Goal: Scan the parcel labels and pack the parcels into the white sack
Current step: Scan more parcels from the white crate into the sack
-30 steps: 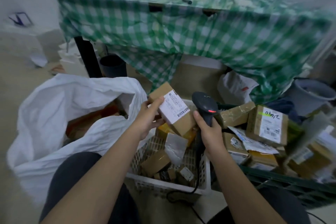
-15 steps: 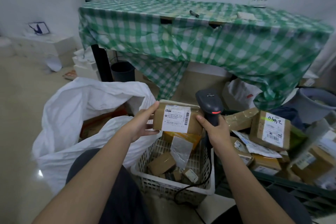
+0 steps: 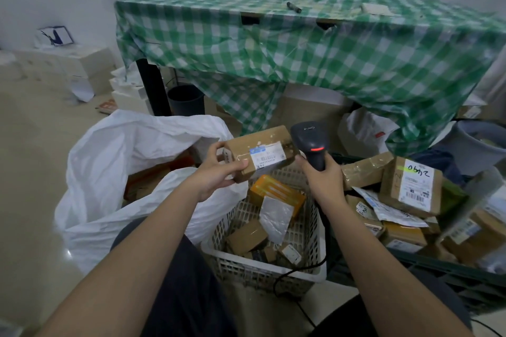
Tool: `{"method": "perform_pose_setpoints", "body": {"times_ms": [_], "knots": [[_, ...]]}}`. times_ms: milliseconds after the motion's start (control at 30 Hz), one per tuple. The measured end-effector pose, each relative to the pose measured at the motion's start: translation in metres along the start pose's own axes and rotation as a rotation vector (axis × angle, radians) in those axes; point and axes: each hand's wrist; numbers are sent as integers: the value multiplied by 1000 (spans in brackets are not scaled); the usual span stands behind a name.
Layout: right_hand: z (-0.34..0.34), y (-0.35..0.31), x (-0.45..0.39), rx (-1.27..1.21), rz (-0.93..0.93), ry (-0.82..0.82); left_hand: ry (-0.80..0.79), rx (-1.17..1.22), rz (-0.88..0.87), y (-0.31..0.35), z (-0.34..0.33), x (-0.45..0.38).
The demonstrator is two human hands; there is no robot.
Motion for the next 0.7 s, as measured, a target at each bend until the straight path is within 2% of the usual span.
{"method": "perform_pose_setpoints", "body": {"times_ms": [233, 433, 700], "knots": [[8, 0, 33, 76, -212, -254, 148, 1, -154, -3, 1, -13], [7, 7, 40, 187, -188, -251, 159, -49, -192, -2, 2, -14], [2, 1, 41, 210, -164, -262, 171, -52, -204, -6, 8, -15]]}}
Point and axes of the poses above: each hand's wrist, its own x-axis away from the middle knuckle, its own z-axis out of the back of the hand, y = z × x, and after that the axes turned 7 degrees about y, right-handed
